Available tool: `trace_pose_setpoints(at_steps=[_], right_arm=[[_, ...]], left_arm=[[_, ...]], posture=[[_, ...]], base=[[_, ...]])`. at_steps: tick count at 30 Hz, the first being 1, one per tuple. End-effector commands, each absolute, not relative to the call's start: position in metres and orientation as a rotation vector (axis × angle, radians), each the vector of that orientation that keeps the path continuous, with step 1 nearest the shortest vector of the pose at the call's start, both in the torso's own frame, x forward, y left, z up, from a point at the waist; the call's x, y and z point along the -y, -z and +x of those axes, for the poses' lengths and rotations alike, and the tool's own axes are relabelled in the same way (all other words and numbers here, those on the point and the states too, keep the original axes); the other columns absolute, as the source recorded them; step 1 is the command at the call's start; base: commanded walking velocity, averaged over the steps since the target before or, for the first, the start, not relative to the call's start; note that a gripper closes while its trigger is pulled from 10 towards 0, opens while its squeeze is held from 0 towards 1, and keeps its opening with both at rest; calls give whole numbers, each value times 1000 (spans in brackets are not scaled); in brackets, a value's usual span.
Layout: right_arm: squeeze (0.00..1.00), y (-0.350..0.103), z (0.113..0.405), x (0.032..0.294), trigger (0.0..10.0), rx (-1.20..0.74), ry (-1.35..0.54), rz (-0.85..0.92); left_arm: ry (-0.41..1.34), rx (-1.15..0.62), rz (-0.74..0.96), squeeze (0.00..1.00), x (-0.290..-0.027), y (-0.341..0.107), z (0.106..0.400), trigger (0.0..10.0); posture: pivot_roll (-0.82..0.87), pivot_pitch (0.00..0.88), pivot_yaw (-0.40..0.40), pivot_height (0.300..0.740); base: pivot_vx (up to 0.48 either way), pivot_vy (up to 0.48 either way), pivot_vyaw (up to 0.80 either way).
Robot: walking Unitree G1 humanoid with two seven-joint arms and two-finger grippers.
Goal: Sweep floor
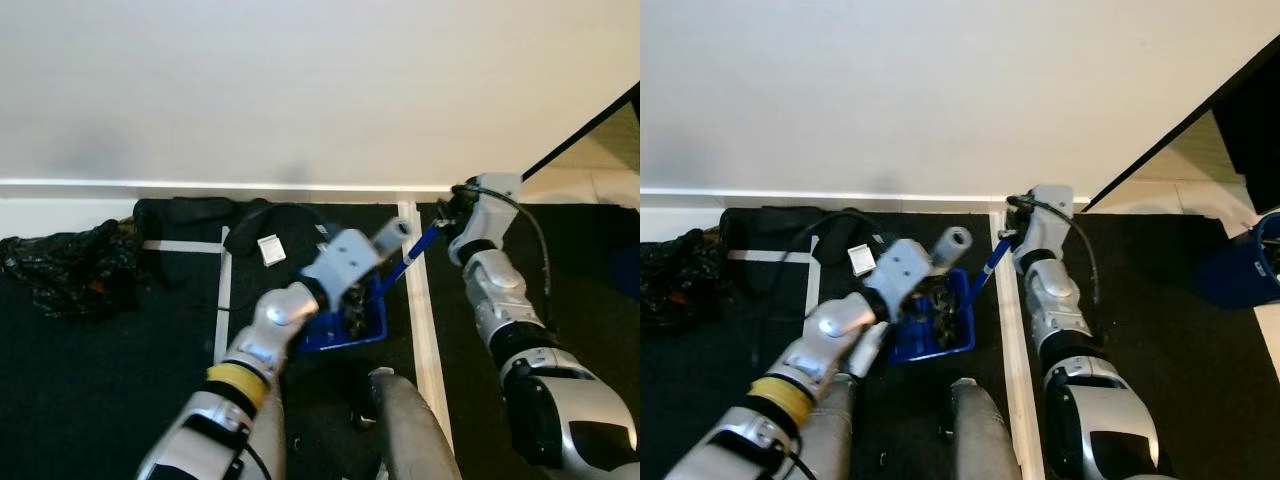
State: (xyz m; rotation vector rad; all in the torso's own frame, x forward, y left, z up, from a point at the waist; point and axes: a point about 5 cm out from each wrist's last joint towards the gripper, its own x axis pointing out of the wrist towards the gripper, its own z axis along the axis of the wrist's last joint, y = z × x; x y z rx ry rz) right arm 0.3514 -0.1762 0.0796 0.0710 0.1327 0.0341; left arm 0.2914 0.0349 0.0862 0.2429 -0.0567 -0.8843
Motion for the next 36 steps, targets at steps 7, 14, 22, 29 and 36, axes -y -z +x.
trace_pose_setpoints(at_steps=[7, 14, 22, 29, 36], right_arm=[[0, -49, 333, 199, 0, -276, 61, 85], [0, -46, 331, 195, 0, -286, 53, 93], [0, -38, 328, 183, 0, -318, 20, 103], [0, -36, 327, 179, 0, -329, 15, 110], [0, -31, 323, 182, 0, -351, 46, 145]], left_arm=[[817, 382, 85, 0, 4, -164, 311, 10000], [852, 417, 164, 0, -13, -178, 319, 10000], [925, 273, 278, 0, -80, -165, 314, 10000], [934, 173, 313, 0, -122, -164, 306, 10000], [784, 91, 193, 0, -193, -184, 299, 10000]], posture=[[100, 310, -123, 740], [106, 304, -124, 740], [127, 284, -126, 740], [139, 256, -124, 740], [148, 185, -127, 740]], base=[[0, 0, 0], [0, 0, 0], [0, 0, 0], [0, 0, 0], [0, 0, 0]])
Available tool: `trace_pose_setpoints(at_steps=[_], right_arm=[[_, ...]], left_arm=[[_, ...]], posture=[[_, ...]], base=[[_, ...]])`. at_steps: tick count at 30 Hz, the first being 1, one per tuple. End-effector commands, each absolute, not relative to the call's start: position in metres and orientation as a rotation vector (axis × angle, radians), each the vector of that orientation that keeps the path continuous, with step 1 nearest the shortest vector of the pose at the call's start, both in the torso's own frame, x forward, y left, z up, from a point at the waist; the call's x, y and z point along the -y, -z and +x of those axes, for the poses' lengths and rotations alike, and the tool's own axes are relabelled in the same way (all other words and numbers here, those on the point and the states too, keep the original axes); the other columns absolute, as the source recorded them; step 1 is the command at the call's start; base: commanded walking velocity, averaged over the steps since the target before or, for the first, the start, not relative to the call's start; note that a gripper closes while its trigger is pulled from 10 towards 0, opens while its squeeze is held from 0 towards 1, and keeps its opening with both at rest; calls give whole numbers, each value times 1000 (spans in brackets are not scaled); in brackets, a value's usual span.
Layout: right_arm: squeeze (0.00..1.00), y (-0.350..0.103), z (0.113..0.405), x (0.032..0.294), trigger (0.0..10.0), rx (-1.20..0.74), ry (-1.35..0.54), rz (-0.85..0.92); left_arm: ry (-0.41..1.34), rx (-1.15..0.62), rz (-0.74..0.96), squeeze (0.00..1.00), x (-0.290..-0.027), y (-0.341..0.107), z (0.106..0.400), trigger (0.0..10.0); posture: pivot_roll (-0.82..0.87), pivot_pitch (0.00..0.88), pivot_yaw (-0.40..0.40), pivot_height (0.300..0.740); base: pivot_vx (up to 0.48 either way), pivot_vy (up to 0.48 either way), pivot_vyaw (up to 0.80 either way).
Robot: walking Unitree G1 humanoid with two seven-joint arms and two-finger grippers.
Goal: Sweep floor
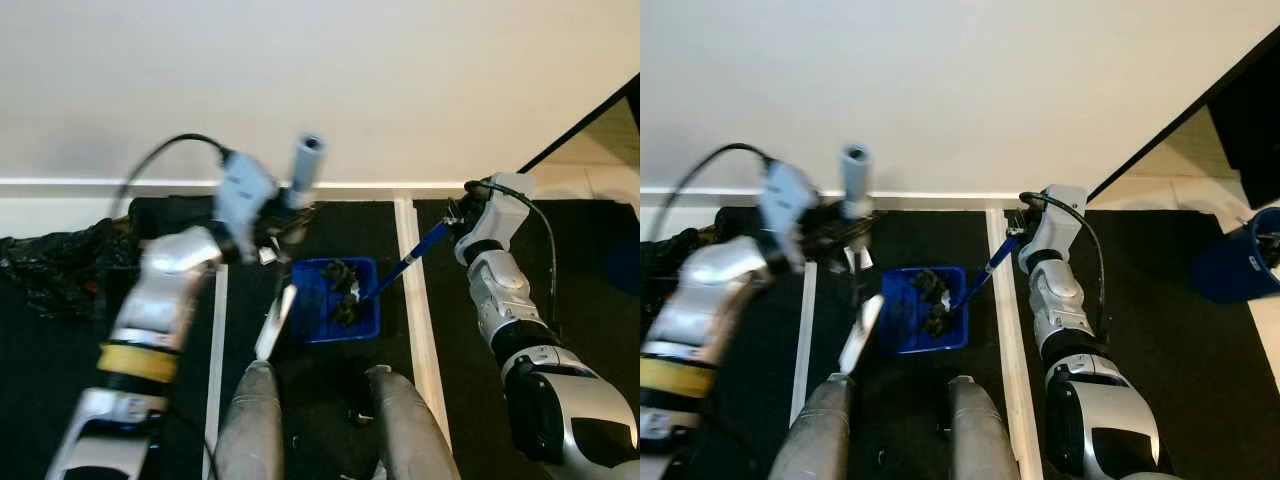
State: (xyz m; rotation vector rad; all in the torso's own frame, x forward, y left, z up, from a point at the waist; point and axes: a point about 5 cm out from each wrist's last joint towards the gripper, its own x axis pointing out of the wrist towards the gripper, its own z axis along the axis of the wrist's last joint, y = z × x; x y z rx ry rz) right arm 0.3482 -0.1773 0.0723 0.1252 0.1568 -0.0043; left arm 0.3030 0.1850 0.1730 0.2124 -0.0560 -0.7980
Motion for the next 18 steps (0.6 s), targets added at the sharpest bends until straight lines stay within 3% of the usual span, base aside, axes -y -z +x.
trace_pose_setpoints(at_steps=[1, 5, 9, 14, 18], right_arm=[[0, -30, 322, 184, 0, -352, 56, 151], [0, -28, 320, 190, 0, -354, 82, 172], [0, -27, 317, 201, 0, -353, 110, 220], [0, -27, 316, 208, 0, -351, 113, 255], [0, -35, 319, 223, 0, -325, 117, 281]], left_arm=[[728, 102, 177, 0, -203, -188, 300, 10000], [588, 110, 175, 0, -224, -192, 304, 10000], [345, -39, 303, 0, -246, -163, 310, 10000], [222, -146, 305, 0, -253, -137, 308, 10000], [181, -238, 326, 0, -243, -109, 306, 10000]], posture=[[150, 164, -127, 740], [151, 139, -129, 740], [154, 78, -130, 740], [142, 51, -119, 740], [119, 29, -110, 740]], base=[[0, 0, 0], [0, 0, 0], [0, 0, 0], [0, 0, 0], [0, 0, 0]])
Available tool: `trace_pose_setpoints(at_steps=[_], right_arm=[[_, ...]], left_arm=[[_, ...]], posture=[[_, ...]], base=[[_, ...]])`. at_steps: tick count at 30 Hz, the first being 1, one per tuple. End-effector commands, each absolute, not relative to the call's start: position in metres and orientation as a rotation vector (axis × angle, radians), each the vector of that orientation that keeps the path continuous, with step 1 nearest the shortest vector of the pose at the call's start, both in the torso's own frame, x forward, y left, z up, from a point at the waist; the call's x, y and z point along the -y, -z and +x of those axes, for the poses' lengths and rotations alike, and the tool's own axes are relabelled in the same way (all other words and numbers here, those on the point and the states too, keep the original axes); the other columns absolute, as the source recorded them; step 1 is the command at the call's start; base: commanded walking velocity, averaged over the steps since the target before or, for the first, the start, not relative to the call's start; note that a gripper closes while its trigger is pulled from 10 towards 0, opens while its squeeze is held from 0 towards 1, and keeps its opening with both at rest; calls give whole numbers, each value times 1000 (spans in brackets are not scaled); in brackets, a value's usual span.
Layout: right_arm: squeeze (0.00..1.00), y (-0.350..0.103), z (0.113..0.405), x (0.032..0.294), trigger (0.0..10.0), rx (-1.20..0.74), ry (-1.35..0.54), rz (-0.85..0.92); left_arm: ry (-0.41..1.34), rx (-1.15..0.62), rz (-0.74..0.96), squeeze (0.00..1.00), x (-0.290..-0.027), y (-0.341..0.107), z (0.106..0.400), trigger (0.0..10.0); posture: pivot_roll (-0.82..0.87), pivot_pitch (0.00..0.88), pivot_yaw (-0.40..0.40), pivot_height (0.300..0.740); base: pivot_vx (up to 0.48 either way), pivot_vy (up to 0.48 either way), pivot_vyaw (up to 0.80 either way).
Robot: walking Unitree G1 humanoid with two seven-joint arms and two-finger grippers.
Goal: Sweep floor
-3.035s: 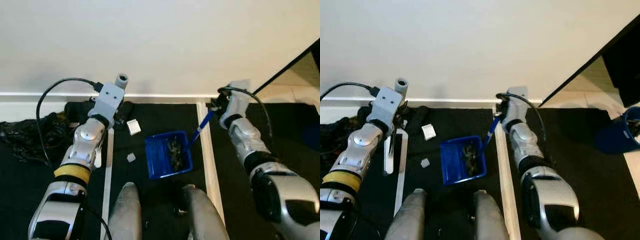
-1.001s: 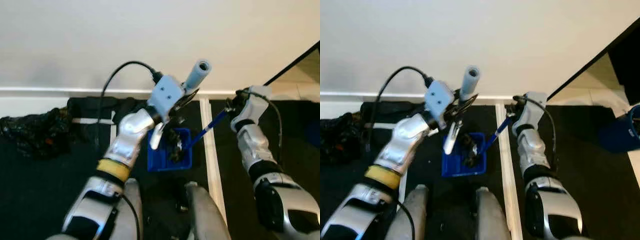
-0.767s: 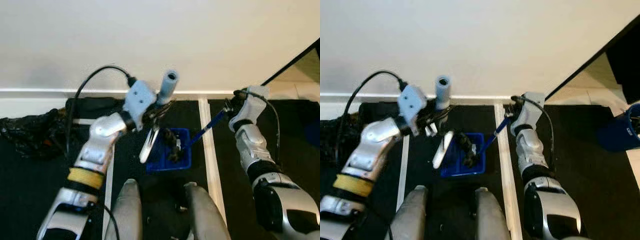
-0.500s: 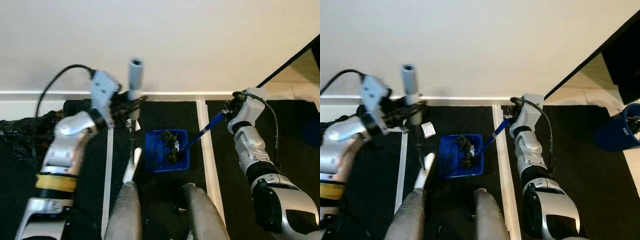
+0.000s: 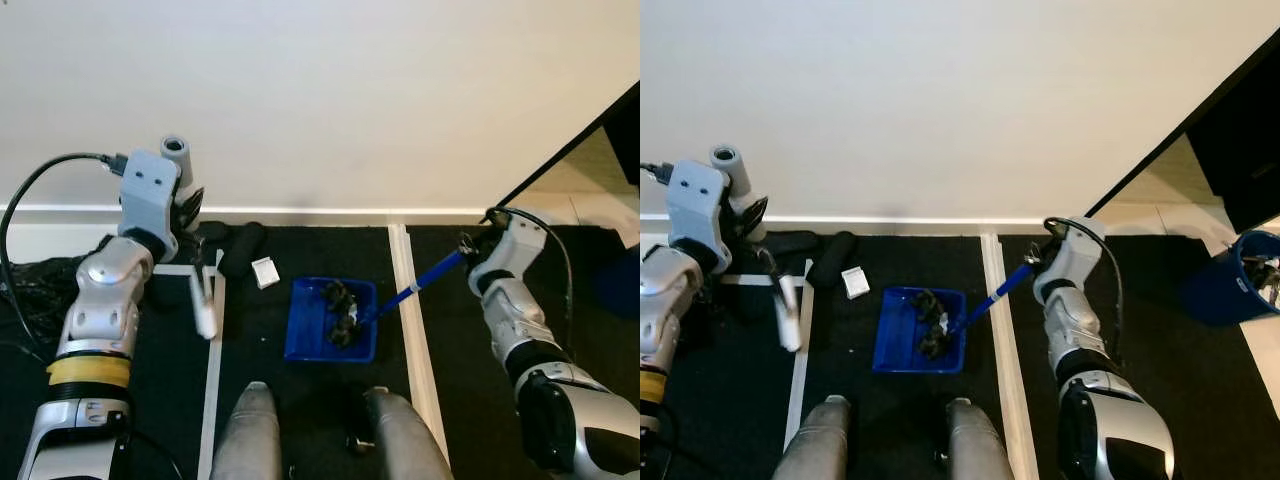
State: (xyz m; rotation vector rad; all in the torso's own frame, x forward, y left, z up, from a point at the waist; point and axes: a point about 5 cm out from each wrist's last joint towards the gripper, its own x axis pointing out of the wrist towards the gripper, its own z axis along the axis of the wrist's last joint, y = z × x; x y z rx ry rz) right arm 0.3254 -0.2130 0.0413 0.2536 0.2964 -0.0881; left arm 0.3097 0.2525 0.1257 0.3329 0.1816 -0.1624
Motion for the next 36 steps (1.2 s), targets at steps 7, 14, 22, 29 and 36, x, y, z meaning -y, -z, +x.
trace_pose_setpoints(at_steps=[7, 14, 22, 29, 36], right_arm=[[0, -54, 327, 247, 0, -296, 92, 306], [0, -72, 335, 261, 0, -269, 47, 268], [0, -81, 337, 261, 0, -196, -6, 257], [0, -57, 321, 259, 0, -260, 24, 252], [0, -57, 321, 255, 0, -264, -8, 187]], left_arm=[[165, -235, 368, 0, -238, -104, 312, 10000], [126, -226, 359, 0, -240, -102, 314, 10000], [120, -186, 334, 0, -233, -98, 313, 10000], [118, -188, 308, 0, -230, -93, 308, 10000], [96, -208, 300, 0, -233, -86, 306, 10000]], posture=[[106, 22, -113, 740], [106, 23, -112, 740], [113, 32, -112, 740], [120, 39, -107, 740], [122, 40, -99, 740]], base=[[0, 0, 0], [0, 0, 0], [0, 0, 0], [0, 0, 0], [0, 0, 0]])
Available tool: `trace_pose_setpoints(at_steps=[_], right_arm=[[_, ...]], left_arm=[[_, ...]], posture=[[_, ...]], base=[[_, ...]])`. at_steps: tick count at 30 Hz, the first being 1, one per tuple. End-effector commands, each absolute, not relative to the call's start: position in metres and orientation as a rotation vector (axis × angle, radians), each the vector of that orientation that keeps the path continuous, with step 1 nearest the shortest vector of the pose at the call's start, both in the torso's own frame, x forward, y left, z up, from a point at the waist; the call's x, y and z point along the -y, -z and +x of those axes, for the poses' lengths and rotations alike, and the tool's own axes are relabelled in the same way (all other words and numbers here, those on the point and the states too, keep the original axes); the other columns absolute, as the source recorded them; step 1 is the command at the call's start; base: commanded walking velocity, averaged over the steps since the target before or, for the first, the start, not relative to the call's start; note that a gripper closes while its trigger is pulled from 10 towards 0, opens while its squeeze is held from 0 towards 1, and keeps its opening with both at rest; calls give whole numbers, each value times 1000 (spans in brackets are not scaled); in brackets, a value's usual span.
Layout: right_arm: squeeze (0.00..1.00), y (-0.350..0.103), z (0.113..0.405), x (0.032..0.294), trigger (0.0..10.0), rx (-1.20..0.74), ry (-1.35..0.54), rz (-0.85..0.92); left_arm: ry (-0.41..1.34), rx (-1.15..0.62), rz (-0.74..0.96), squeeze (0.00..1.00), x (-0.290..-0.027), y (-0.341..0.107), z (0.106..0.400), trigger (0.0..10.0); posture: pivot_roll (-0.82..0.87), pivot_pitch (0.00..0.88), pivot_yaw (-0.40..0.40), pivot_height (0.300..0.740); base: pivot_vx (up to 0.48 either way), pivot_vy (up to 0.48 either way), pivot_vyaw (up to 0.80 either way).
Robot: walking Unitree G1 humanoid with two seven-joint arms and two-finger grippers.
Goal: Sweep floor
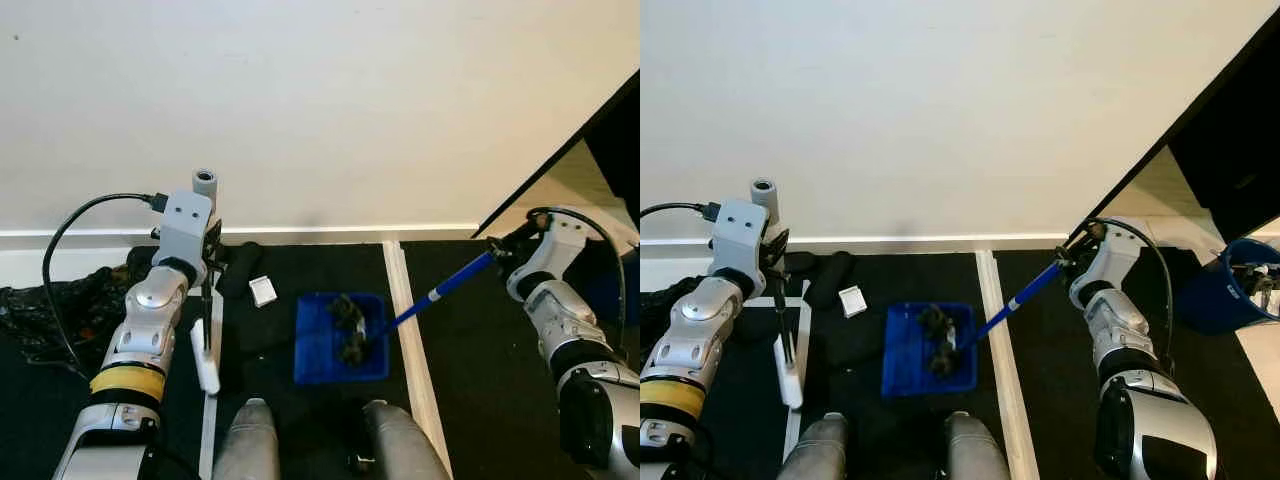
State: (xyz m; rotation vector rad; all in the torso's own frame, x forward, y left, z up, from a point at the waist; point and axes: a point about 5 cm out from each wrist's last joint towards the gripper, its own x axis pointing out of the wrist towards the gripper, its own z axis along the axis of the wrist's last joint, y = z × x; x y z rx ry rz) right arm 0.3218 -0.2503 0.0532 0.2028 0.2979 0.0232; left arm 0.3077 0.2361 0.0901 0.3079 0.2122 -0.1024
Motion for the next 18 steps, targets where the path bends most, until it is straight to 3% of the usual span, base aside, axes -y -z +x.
trace_pose_setpoints(at_steps=[1, 6, 15, 18], right_arm=[[0, -57, 322, 255, 0, -261, -6, 184], [0, -59, 324, 253, 0, -240, 13, 187], [0, -60, 327, 248, 0, -245, 8, 172], [0, -62, 328, 247, 0, -240, 7, 169]], left_arm=[[91, -210, 301, 0, -234, -86, 306, 10000], [23, -217, 274, 0, -238, -83, 305, 10000], [-37, -208, 254, 0, -233, -83, 314, 10000], [-32, -214, 270, 0, -230, -82, 314, 10000]], posture=[[122, 40, -99, 740], [124, 36, -99, 740], [116, 30, -125, 740], [112, 29, -125, 740]], base=[[0, 0, 0], [0, 0, 0], [0, -480, 0], [0, 0, 0]])
